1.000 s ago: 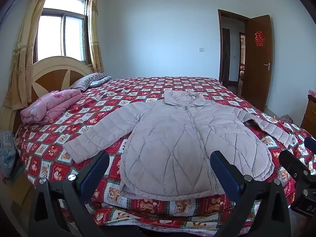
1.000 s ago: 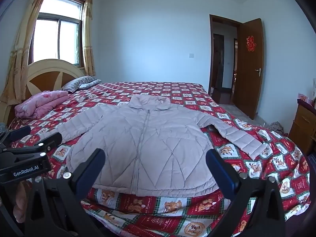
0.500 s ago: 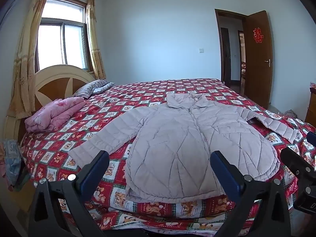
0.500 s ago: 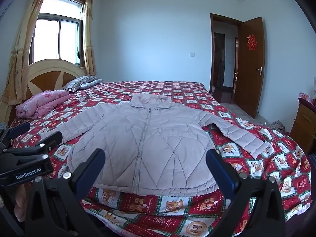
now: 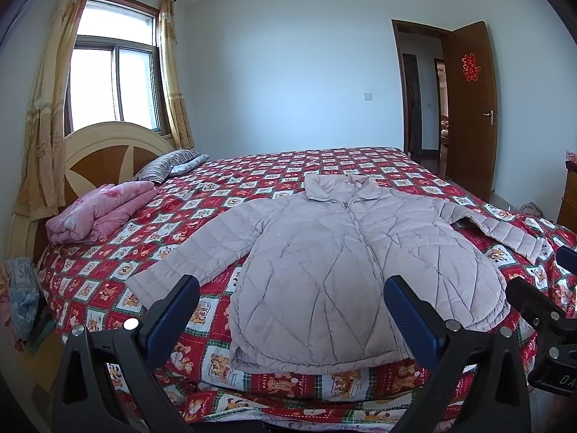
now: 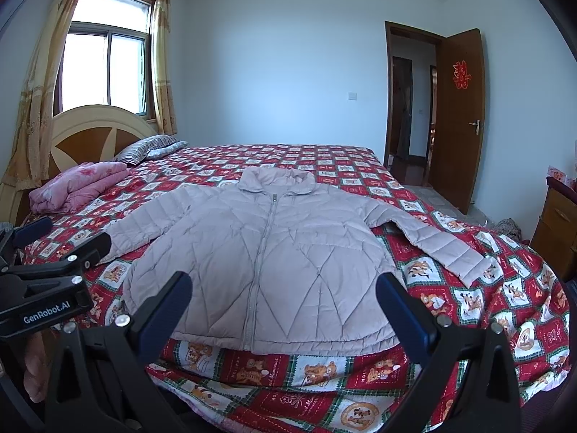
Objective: Fold large clothes
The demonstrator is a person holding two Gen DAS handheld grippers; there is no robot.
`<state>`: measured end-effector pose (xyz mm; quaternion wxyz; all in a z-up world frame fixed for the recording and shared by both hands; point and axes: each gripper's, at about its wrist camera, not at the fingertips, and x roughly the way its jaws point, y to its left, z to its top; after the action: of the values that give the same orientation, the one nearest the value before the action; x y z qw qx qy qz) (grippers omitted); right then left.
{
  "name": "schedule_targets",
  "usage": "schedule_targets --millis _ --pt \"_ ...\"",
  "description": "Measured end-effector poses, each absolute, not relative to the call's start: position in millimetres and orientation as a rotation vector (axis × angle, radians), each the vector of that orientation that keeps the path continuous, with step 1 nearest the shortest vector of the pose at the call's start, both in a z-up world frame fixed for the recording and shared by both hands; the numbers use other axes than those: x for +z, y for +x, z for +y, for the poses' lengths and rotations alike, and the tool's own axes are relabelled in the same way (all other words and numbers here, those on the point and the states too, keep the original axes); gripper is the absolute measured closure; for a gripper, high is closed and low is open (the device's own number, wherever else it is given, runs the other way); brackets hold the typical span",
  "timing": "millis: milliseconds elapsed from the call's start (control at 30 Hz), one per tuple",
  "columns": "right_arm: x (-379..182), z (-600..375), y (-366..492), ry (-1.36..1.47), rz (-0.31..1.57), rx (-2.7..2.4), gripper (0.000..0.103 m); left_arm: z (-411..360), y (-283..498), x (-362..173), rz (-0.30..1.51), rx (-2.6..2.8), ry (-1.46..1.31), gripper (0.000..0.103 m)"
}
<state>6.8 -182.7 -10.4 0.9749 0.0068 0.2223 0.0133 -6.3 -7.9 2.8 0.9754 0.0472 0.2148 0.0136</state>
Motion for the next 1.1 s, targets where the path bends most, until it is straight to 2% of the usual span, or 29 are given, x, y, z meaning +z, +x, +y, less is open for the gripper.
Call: schedule_targets --millis 1100 --pt "-15.0 -182.8 8.3 0.025 0.464 0.034 0.0 2.3 -5.8 7.9 0.405 0.058 0.077 0.001"
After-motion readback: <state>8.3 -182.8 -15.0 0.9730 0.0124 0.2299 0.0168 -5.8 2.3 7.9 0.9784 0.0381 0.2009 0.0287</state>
